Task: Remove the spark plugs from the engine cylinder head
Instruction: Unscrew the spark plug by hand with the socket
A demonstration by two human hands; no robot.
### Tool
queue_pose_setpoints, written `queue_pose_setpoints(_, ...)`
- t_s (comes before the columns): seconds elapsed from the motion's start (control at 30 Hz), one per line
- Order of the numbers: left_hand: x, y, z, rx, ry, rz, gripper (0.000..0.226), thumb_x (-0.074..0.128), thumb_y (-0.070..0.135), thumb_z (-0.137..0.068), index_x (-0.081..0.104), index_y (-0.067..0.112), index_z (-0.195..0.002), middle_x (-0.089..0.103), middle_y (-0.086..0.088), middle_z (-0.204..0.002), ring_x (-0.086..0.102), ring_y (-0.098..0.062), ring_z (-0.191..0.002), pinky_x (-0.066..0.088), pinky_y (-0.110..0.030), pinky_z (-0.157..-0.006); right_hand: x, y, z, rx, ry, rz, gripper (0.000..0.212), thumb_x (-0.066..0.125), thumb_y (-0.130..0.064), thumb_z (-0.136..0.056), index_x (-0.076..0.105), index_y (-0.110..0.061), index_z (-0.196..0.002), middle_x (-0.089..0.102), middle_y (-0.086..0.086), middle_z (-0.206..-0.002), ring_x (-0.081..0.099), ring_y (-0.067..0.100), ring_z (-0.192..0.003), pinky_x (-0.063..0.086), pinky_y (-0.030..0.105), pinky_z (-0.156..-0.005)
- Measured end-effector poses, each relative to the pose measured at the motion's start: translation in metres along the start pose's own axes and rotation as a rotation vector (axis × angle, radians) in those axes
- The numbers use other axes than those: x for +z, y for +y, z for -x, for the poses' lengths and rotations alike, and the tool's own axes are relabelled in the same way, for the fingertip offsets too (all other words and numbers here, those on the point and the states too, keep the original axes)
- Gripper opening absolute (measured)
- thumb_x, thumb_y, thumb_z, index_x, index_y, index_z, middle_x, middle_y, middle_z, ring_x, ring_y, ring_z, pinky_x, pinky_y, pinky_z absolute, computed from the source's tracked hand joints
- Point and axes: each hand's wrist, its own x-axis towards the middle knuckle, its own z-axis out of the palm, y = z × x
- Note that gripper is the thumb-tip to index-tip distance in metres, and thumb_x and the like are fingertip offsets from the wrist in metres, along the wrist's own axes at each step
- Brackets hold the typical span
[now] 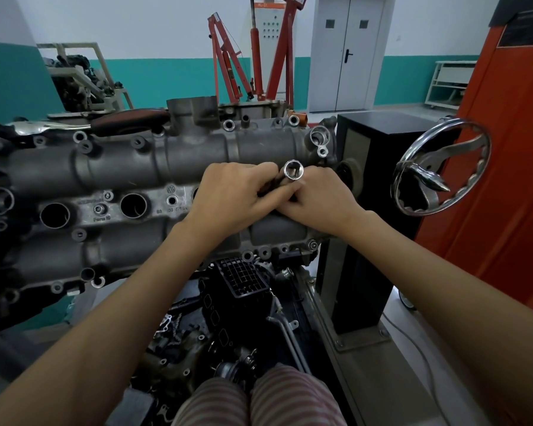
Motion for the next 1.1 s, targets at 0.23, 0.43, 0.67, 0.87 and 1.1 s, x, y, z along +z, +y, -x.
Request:
queue_pose_setpoints(0.23,0.0004,0.0033,-0.0003,-0.017,0.071,0.018,0.038,0.047,0.038,-0.085,0.055,0.008,-0.062,0.053,0.001,-0.049,0.051,-0.022,-0.045,0.038,-0.031,-0.04,-0.0015,-0.0009,0.0003,-0.018,-0.022,-0.006,0.048,0.032,-0.048,-0.076,0.058,-0.009,-0.084,0.062,0.002,-0.067,0.059,0.023,-0.059,0.029,0.023,-0.049)
queue_pose_setpoints(0.43,0.0012,0.0008,0.0004,0.009,0.079,-0.03,0.041,0.049,0.04,-0.086,0.056,0.009,-0.059,0.054,0.0,-0.048,0.051,-0.021,-0.042,0.035,-0.029,-0.038,-0.0014,0.0002,0.0003,-0.005,-0.036,-0.007,0.036,0.033,-0.052,-0.075,0.051,-0.021,-0.067,0.058,0.0,-0.058,0.051,0.016,-0.052,0.024,0.021,-0.043)
queue_pose_setpoints(0.67,0.0016,0.0004,0.0005,-0.034,0.04,-0.018,0.054,0.04,0.052,-0.088,0.063,0.008,-0.067,0.058,-0.001,-0.052,0.056,-0.021,-0.049,0.042,-0.04,-0.044,-0.0023,-0.0013,0.0004,-0.007,-0.02,0.001,0.053,0.029,-0.049,-0.077,0.066,-0.012,-0.089,0.066,0.001,-0.071,0.06,0.021,-0.063,0.037,0.026,-0.051)
queue_pose_setpoints(0.87,0.0005,0.0034,0.0006,-0.01,0.073,0.001,0.047,0.044,0.043,-0.087,0.059,0.007,-0.062,0.054,-0.002,-0.048,0.052,-0.023,-0.044,0.04,-0.036,-0.04,-0.002,-0.0005,-0.0006,0.039,-0.079,-0.028,0.03,0.054,-0.041,-0.08,0.038,-0.016,-0.084,0.049,-0.008,-0.061,0.05,0.016,-0.054,0.03,0.026,-0.046)
queue_pose_setpoints(1.1,0.0021,-0.0011,0.0009,0.013,0.074,-0.054,0.054,0.041,0.048,-0.09,0.061,0.007,-0.062,0.054,-0.002,-0.047,0.052,-0.021,-0.043,0.037,-0.034,-0.038,-0.0013,-0.0006,0.0012,0.002,0.002,0.006,0.048,0.033,-0.046,-0.078,0.066,-0.011,-0.074,0.062,0.007,-0.06,0.058,0.026,-0.055,0.03,0.023,-0.045)
